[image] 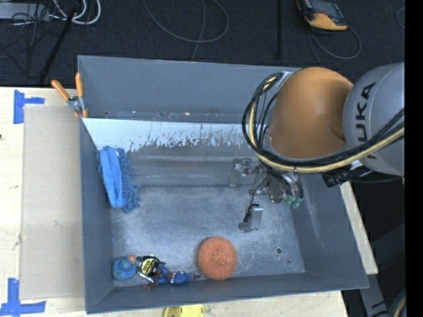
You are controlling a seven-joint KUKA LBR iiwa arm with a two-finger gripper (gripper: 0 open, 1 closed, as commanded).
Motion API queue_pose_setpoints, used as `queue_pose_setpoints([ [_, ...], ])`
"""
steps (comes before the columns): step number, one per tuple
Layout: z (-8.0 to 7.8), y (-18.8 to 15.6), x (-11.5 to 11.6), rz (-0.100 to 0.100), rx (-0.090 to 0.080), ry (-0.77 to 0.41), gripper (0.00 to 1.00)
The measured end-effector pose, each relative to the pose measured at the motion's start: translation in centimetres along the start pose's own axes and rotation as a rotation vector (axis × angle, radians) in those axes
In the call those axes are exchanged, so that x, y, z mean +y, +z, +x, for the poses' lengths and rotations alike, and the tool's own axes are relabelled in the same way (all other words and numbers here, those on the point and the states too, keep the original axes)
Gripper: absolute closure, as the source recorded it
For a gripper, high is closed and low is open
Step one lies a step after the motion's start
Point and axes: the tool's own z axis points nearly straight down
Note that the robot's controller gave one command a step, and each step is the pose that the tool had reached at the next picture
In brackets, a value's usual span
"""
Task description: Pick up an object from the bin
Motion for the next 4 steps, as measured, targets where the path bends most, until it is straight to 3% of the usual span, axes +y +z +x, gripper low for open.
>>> queue_pose_setpoints([
  [1, -0.1, -0.4, 0.0, 0.000, -0.008, 0.001, 0.00],
  [2, 0.7, 4.3, 1.2, 0.000, -0.015, -0.026, 0.00],
  [3, 2.0, 9.7, 4.2, 0.001, -0.009, -0.145, 0.00],
  [4, 2.3, 14.4, 4.5, 0.001, -0.005, -0.291, 1.00],
])
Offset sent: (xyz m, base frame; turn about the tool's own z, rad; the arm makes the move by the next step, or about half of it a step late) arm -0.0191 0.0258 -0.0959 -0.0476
